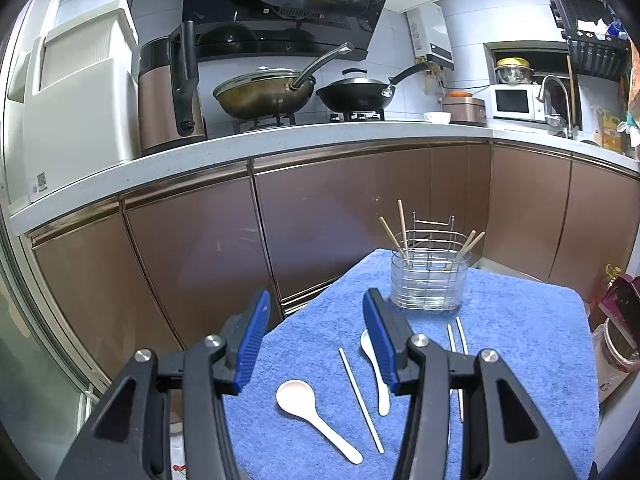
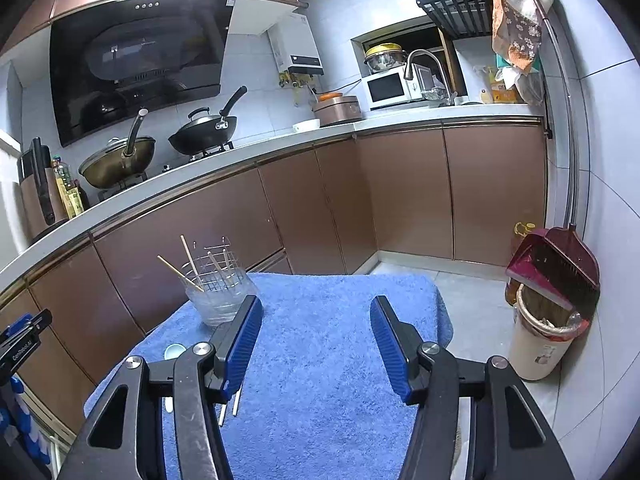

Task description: Organize utensils

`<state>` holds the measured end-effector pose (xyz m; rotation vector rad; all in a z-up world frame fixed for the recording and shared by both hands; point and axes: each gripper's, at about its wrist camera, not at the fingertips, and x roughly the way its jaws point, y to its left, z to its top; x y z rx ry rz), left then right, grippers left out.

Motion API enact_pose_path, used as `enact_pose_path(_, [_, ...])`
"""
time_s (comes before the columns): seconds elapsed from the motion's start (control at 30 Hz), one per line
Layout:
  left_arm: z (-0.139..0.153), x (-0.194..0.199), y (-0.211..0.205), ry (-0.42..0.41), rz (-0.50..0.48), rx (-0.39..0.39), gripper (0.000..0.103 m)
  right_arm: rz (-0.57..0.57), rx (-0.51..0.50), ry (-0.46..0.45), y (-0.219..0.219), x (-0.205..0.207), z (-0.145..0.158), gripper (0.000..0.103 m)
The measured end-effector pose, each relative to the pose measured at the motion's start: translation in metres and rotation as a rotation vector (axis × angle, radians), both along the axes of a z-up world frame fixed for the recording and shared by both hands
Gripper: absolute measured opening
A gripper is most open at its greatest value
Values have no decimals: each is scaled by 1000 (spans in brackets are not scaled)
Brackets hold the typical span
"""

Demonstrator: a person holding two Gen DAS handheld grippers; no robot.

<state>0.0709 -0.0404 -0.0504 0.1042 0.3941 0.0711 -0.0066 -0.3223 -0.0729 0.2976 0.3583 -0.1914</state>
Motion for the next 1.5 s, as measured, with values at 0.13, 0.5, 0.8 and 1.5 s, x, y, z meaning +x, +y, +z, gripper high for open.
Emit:
enact_pose_path(0.13, [-2,2,0,-3,4,-2,47,2,-10,9,3,3,-2,55])
enact_pose_path(0.5, [0,0,-6,-27,6,4,47,15,-37,14,11,10,-6,58])
enact_pose_path(0.8, [4,-7,-17,-40,5,-25,47,-31,-82,20,13,4,-4,64])
enact_pose_path(1.5, [8,-15,-74,-12,-74,-8,47,-36,-182,-15,3,-17,2,72])
